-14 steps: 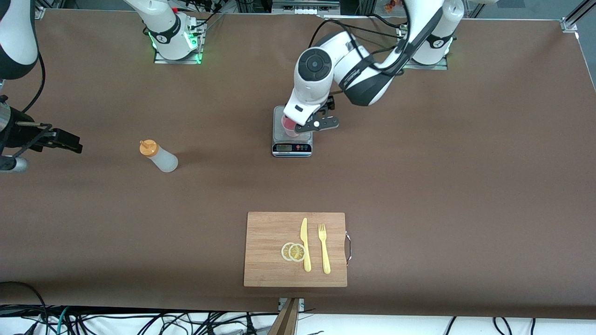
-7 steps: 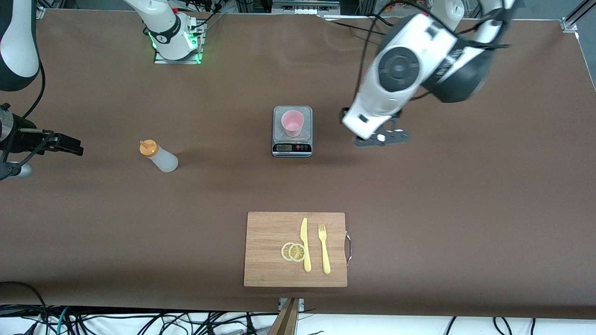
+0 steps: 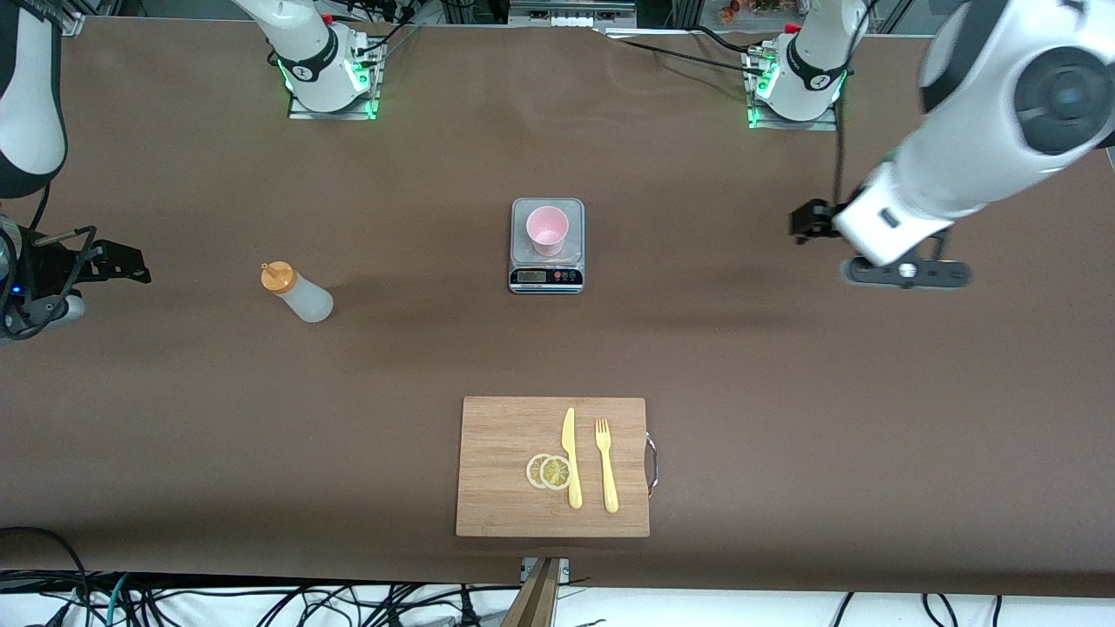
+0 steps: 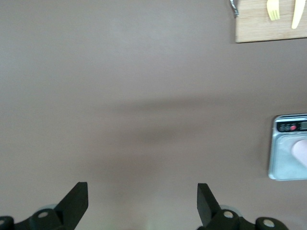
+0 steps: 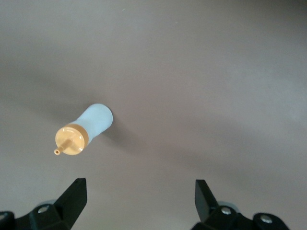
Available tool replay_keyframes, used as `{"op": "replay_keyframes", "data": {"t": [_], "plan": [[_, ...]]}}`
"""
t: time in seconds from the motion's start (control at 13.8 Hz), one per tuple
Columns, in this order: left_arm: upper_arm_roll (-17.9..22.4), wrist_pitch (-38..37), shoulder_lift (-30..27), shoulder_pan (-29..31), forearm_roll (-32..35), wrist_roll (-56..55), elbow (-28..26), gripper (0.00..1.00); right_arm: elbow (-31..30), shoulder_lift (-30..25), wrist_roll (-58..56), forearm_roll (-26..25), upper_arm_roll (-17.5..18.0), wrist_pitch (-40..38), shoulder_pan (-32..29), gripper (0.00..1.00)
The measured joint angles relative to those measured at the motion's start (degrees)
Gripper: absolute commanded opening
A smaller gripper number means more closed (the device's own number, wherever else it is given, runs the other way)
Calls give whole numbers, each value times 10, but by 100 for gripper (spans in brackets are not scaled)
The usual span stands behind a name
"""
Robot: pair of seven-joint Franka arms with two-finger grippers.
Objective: Add sauce to pink cup with both arms
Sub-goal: 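Open the left gripper and withdraw the left arm from the cup, then reach the right gripper to the orange-capped sauce bottle and grasp it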
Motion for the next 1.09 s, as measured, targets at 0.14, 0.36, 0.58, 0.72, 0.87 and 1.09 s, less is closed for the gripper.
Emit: {"op": "replay_keyframes", "data": {"t": [0.14,0.36,0.58,0.72,0.87,1.09], "plan": [[74,4,-17,-32,-14,69,-8,100,-1,10,-59,19,0,0,-5,100],[130,69,-64,-48,-37,105,-83,100,-4,31,-169,78,0,0,-26,100],[160,93,-114,-56,-52,117,-153,100,-13,57,-284,132,0,-1,-53,100],[164,86,-132,-69,-50,117,-165,100,-27,65,-361,175,-1,-1,-73,100],[164,76,-135,-72,-50,117,-165,100,-36,74,-433,208,-1,-3,-89,100],[165,75,-134,-72,-50,117,-165,100,-60,92,-540,260,-1,-8,-111,100]]}}
